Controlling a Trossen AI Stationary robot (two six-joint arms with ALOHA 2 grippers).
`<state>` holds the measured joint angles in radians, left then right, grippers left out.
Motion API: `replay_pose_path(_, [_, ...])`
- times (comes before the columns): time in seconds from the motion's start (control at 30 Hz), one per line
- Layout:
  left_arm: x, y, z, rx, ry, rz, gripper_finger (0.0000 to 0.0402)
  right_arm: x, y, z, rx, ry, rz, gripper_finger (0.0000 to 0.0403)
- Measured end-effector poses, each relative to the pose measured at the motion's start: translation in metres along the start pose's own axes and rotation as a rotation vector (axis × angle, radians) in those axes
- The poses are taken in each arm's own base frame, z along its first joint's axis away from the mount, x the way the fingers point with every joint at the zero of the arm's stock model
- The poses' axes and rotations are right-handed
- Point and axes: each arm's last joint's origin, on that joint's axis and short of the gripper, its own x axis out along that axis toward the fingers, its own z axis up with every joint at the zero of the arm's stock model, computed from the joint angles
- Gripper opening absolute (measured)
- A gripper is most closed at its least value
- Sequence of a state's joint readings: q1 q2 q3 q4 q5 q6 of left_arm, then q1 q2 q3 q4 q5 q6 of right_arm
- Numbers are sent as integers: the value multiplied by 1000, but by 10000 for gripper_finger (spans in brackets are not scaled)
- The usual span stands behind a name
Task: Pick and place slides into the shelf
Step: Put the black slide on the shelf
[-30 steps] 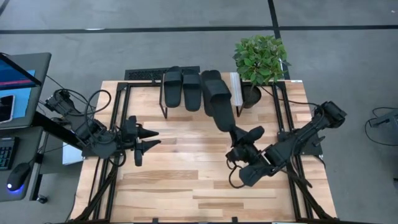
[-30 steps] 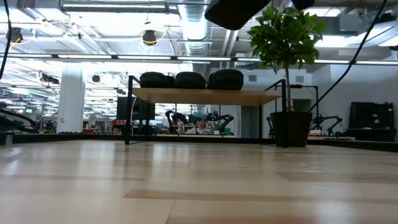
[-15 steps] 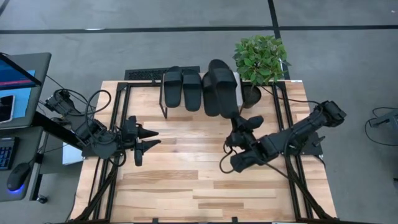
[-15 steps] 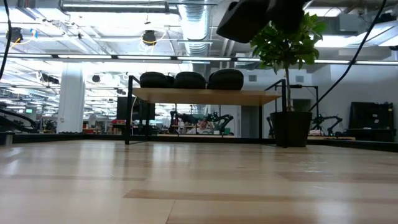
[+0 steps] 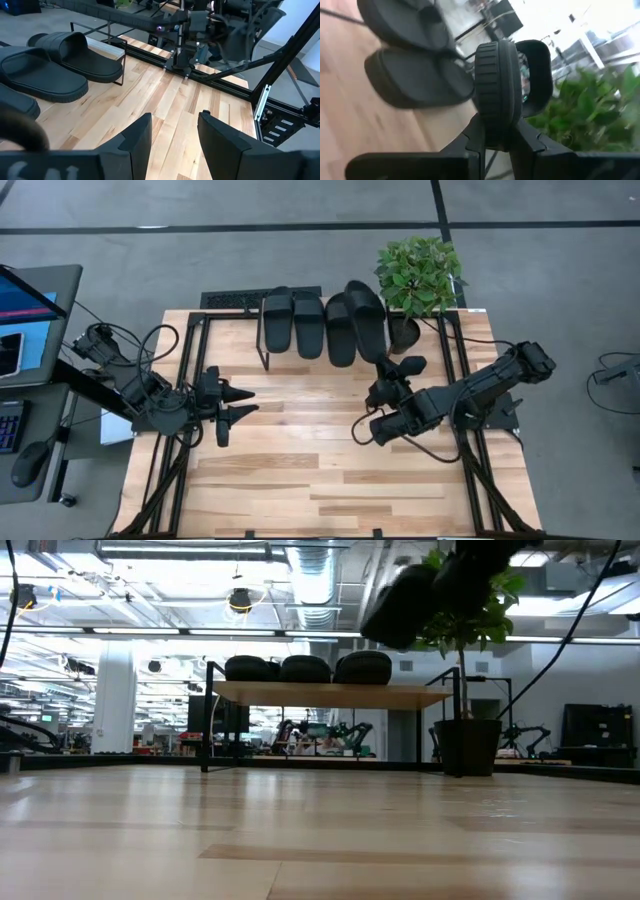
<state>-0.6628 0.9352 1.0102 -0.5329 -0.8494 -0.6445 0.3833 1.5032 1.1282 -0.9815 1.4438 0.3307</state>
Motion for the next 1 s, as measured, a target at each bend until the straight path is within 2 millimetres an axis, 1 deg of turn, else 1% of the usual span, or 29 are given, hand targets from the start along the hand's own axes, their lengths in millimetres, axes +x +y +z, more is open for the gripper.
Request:
replay_pose_path(0.2, [0,0,0,0,0,0,149,2,-9,-25,63,100,16,46])
replay_pose_path(0.3, [0,0,0,0,0,1,149,3,-9,-34,52,151,7,46])
replay_pose_path(0.37, [0,0,0,0,1,0,149,3,-5,-37,41,181,7,46])
replay_pose_path(0.57, [0,0,0,0,-1,2,149,6,16,-43,-2,202,1,46])
replay_pose_path(0.67, [0,0,0,-4,-1,2,149,7,21,-44,-18,205,-3,46])
replay_pose_path(1.0, [0,0,0,-15,-2,3,149,7,23,-43,1,197,-3,46])
